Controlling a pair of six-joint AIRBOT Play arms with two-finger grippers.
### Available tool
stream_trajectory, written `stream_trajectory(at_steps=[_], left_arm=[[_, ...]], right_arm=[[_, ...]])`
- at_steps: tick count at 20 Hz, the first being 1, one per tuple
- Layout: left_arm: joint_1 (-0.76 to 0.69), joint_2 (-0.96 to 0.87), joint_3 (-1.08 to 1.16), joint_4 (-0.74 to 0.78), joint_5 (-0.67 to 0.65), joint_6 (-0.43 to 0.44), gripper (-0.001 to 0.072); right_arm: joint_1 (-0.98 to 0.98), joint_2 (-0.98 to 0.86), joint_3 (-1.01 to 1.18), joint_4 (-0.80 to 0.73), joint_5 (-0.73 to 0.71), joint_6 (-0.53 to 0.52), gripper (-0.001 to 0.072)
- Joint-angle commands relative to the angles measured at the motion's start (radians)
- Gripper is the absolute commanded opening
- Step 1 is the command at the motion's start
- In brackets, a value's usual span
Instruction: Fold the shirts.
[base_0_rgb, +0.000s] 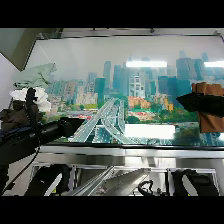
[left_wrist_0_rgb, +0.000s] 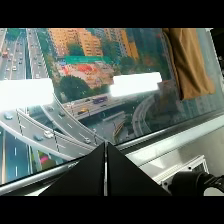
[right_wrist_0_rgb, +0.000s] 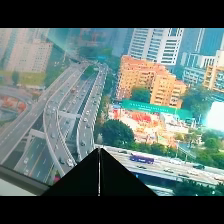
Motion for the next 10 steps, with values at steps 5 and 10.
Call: stream_trajectory(at_steps=[5,10], left_arm=[[0.002,-0.012,0.017,0.127,-0.035,0.018,0.0015],[0.138,-0.384,0.322,0.809,-0.040,0.079,0.0699]], right_arm=[[0.002,-0.001,0.000,0.002,0.001,0.000,0.0021],[0.002,-0.002,0.000,0.002,0.001,0.000,0.0021]])
